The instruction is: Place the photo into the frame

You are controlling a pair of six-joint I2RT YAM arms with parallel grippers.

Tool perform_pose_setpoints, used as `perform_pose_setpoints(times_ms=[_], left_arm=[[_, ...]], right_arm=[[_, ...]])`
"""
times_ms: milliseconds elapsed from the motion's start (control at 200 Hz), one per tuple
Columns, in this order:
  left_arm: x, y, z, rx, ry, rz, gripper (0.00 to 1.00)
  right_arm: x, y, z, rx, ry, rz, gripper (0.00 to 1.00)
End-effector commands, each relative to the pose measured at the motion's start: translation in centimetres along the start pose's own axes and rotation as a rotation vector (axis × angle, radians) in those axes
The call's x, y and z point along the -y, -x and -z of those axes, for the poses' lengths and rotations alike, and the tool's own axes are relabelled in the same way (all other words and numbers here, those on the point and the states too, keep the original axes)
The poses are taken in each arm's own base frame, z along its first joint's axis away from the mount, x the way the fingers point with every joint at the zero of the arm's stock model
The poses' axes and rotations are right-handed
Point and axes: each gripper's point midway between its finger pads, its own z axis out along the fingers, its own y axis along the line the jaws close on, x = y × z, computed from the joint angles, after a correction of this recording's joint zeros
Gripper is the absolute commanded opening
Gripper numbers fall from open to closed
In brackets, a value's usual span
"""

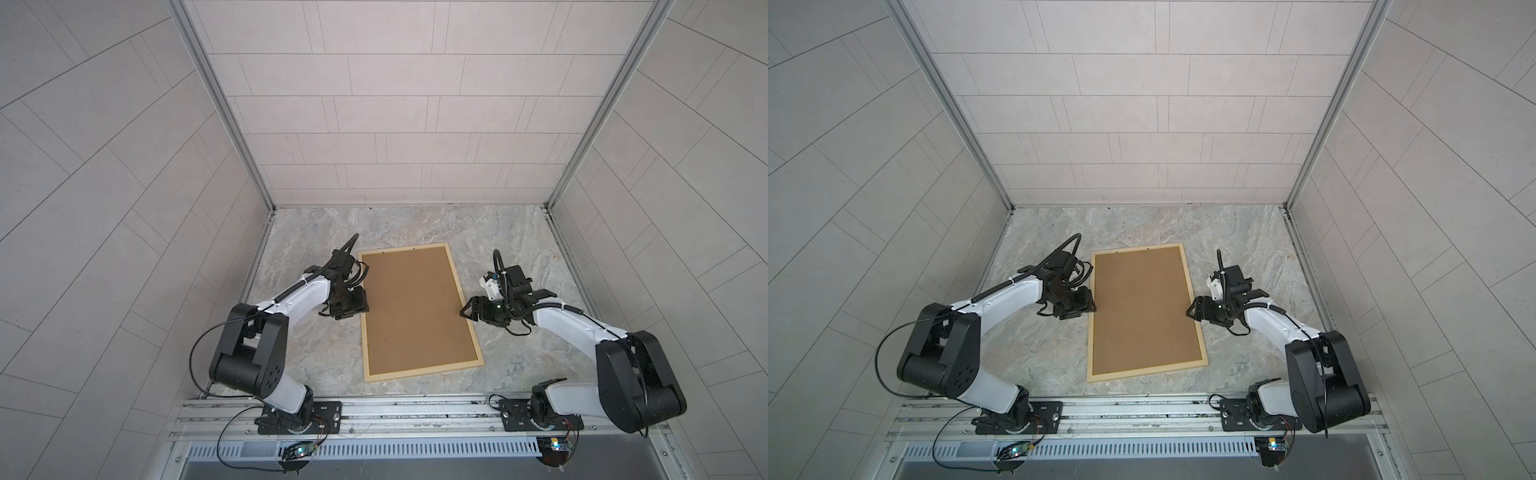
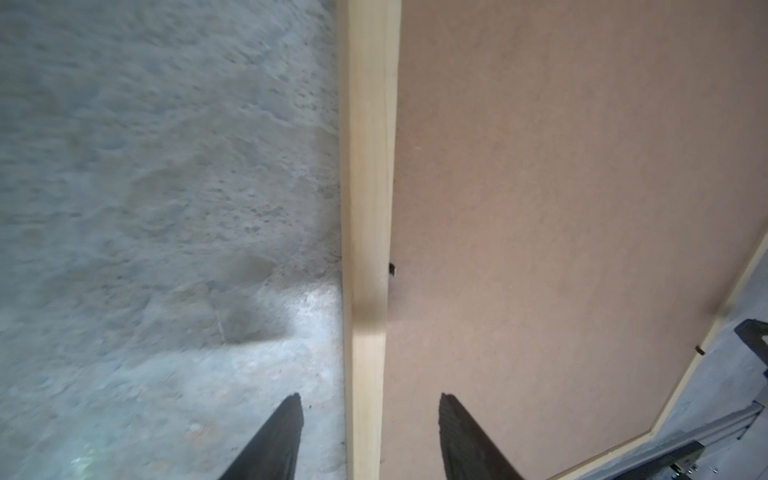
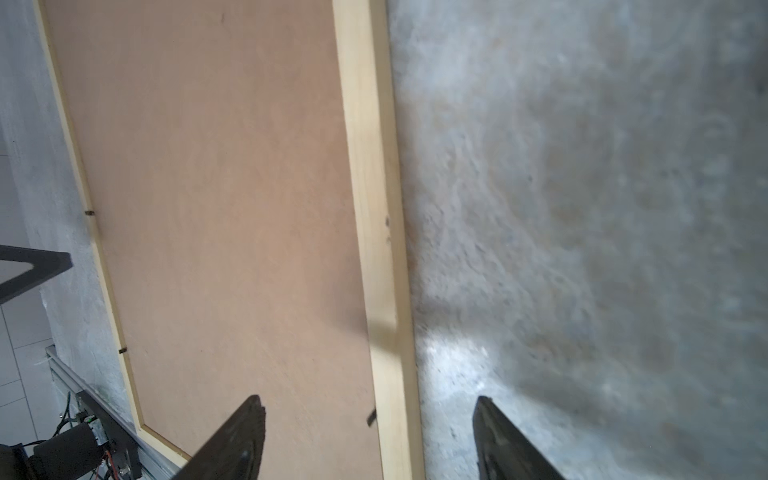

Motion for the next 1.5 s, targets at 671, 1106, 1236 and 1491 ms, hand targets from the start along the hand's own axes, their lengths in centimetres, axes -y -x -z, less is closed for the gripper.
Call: perform_pose_setpoints(times_ms=[671,1106,1236,1491], left_arm=[[-0.4,1.2,-2.1,-0.029,-0.036,0.046,0.58],[-2.3,2.4,2.8,0.090,0.085,0.077,0.60],[-1.3,1.0,4.9,0.116,0.031,0.061,0.60],[-0.8,-2.4,6.4,0.098,-0.040,0.058,0.60]], right_arm=[[-1.9,-5.6,-2.3,-0.179,0.144,-0.054,0.71],[-1.8,-4.7,3.8,-0.076,-0.013,0.073,0.56],[-2.1,-4.7,4.8,-0.039,-0.011,0.089,0.24],[-1.2,-6.0,4.1,-0.095,-0.055,0.069,0.00]])
